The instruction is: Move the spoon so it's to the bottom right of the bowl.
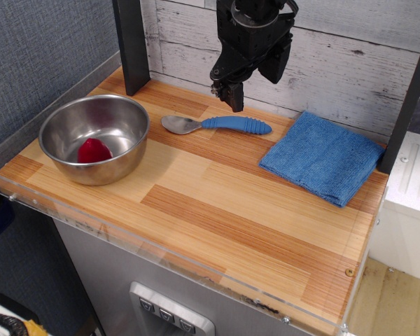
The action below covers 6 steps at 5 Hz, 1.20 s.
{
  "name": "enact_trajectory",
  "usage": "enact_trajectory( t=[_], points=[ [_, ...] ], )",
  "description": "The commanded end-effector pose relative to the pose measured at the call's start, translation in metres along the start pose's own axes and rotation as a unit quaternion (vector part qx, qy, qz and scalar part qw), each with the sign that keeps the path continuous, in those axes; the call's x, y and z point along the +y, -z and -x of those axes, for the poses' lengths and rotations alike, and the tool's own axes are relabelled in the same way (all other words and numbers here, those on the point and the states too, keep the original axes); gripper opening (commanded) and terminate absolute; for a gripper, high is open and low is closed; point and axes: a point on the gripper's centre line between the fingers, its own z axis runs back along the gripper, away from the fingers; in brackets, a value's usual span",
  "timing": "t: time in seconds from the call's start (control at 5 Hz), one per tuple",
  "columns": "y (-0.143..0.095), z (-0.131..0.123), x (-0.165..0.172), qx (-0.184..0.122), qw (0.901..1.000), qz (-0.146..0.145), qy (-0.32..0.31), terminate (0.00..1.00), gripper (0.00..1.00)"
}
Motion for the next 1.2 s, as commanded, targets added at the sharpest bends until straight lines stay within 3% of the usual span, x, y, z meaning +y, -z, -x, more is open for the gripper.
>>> enact_trajectory(
  t=[0.0,0.6,1.0],
  points=[
    [0.000,-0.016,0.002,-0.004,0.9973,0.002,-0.073,0.00,1.00],
    [0.056,-0.027,-0.001,0.019,0.9925,-0.028,-0.117,0.00,1.00],
    [0.075,-0.021,0.004,0.017,0.9896,-0.056,-0.132,0.00,1.00]
  ],
)
